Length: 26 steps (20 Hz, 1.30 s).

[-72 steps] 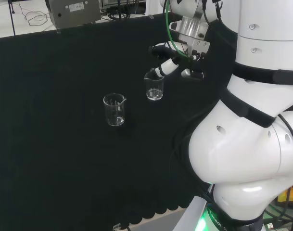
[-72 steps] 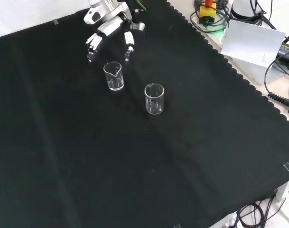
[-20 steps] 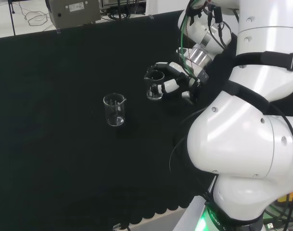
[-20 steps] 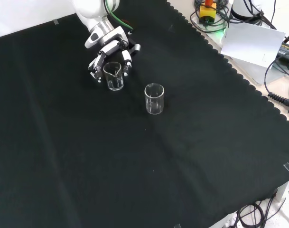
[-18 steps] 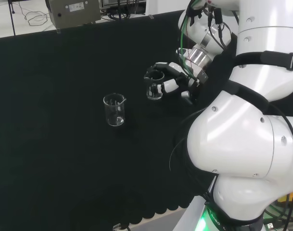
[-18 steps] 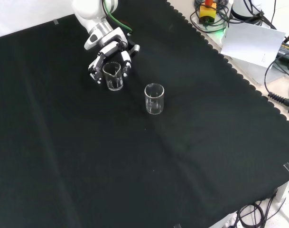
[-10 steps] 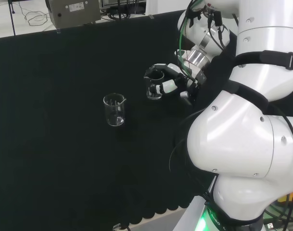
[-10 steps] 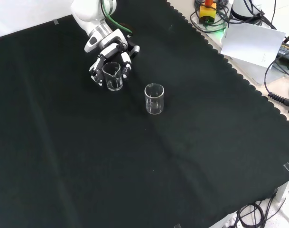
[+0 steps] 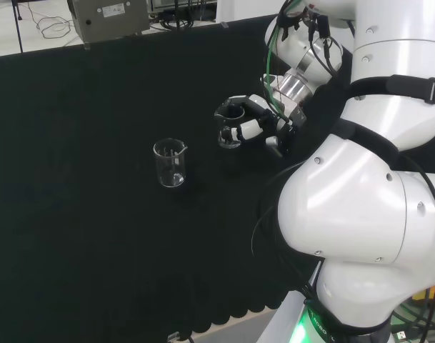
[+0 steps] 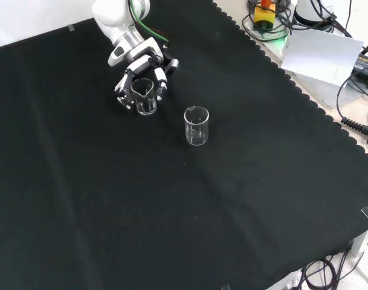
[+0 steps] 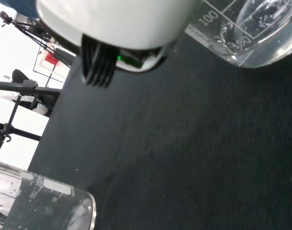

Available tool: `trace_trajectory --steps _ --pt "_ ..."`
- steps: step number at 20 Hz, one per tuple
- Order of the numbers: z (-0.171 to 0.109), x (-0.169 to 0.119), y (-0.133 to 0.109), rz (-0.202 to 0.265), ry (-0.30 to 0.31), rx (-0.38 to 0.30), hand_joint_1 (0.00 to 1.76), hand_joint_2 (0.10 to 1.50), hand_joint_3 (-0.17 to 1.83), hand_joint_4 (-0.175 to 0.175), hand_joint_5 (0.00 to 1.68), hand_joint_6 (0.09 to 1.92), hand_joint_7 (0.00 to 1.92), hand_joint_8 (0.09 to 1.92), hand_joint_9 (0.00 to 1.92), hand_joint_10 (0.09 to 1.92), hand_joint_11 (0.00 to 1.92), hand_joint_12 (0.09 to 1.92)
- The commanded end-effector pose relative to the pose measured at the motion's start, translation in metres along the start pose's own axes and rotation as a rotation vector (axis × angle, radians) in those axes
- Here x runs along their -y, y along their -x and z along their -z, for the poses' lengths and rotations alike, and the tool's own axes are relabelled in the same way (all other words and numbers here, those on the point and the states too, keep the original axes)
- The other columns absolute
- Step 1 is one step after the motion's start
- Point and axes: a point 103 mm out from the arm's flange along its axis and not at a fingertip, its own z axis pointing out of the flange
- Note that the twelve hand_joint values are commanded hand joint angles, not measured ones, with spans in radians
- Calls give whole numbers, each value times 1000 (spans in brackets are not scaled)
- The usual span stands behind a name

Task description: Pick up the beaker on the right.

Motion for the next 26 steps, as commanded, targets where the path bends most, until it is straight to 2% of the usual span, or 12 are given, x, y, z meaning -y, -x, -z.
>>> trace_trajectory --steps 1,7,9,10,11,13,14,15,18,22,26 --pt "-1 -1 1 -4 3 -17 1146 502 742 -21 705 1142 566 753 708 566 249 1322" --pt "-1 -3 -2 -2 22 -53 1152 505 750 -24 695 1151 591 760 730 569 267 1321" --pt "0 -3 -3 -7 41 -49 1155 507 752 -24 695 1153 598 762 739 570 274 1321" --pt "2 -3 -4 -24 75 -47 1184 524 759 -32 732 1139 688 787 815 576 344 1301" --pt "3 -2 -5 -45 117 -34 1263 631 651 -59 827 1123 836 877 996 559 519 1234" --pt "6 -1 -6 -76 144 -4 1383 619 720 -138 995 983 1111 893 1291 578 914 984" --pt "7 -1 -7 -76 140 30 1411 591 761 -157 1044 933 1188 862 1379 547 1022 891" --pt "12 -1 -11 -63 118 90 1428 561 793 -167 1086 882 1249 810 1459 471 1094 826" --pt "22 0 -18 -42 101 145 1446 515 828 -175 1161 775 1340 691 1604 253 1186 734" --pt "42 2 -42 25 58 243 1450 495 841 -175 1194 725 1378 631 1657 156 1214 710" --pt "49 9 -62 60 15 306 1451 491 842 -175 1203 708 1385 617 1666 143 1221 707"
